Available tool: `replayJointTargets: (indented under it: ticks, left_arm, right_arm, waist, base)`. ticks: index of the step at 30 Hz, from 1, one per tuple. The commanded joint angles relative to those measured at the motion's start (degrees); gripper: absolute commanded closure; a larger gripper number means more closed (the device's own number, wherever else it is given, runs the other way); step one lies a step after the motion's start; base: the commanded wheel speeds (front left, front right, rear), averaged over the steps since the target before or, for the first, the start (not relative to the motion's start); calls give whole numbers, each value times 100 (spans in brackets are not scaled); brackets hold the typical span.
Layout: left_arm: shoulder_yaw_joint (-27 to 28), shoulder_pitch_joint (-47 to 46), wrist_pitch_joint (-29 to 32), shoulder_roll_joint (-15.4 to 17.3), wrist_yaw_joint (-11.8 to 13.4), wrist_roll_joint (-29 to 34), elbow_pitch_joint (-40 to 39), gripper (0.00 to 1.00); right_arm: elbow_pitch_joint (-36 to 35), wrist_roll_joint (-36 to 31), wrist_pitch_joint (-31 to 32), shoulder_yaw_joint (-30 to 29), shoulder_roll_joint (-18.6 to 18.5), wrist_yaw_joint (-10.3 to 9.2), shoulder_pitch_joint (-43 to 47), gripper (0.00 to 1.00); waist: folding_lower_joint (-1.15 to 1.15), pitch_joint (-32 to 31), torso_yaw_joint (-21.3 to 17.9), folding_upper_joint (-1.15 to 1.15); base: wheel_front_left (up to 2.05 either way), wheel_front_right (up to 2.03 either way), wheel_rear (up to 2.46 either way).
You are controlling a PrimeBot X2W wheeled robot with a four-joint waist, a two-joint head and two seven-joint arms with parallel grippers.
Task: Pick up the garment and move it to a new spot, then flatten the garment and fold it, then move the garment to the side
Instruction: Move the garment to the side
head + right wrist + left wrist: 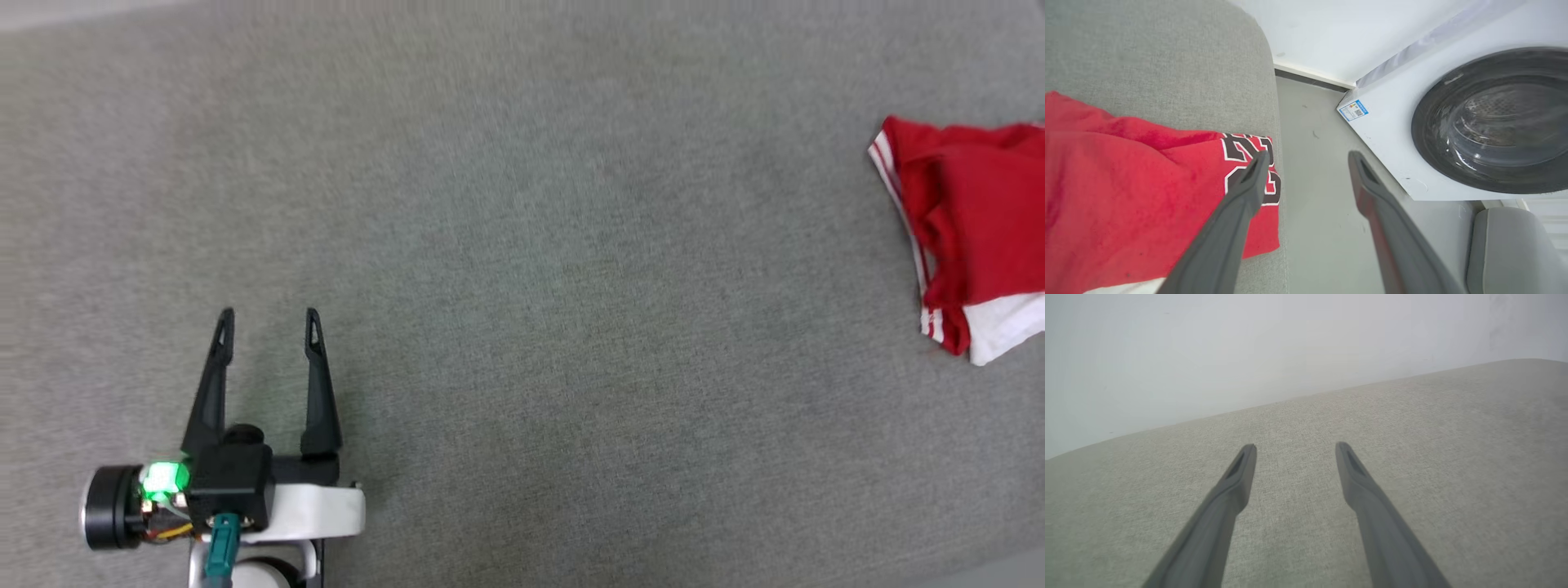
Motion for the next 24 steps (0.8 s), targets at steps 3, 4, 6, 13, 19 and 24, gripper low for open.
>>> replayJointTargets:
  ticks: [3,4,6,13,19,24]
  left_arm:
    - [-7,188,-13,-63,52,-39,7,0]
    - [-13,234,-13,-80,58,-50,10,0]
    - [-29,326,-13,-123,80,-58,13,0]
    - [-53,626,-13,-219,92,-103,25,0]
    - [-54,783,-13,-249,54,-109,77,0]
    - [-68,810,-13,-298,-2,-134,132,0]
  right_arm:
    - [-61,-304,-594,-178,220,-6,-124,0]
    - [-103,-458,-902,-299,287,-6,-152,0]
    - [-173,-746,-1515,-555,477,-6,-82,0]
    - [-574,-1582,-2933,-1388,1474,-6,403,0]
    - [-1272,-1716,-3142,-1720,2270,-6,1063,0]
    - [-2173,-1584,-3144,-1874,2768,-6,1877,0]
  waist:
    - [0,-416,103,0]
    - [0,-490,125,0]
    - [0,-620,180,0]
    - [0,-1005,399,0]
    - [0,-1239,606,0]
    - [0,-1410,802,0]
  base:
    - [0,0,0]
    - [0,0,0]
    - [0,0,0]
    - [0,0,0]
    - [0,0,0]
    - [0,0,0]
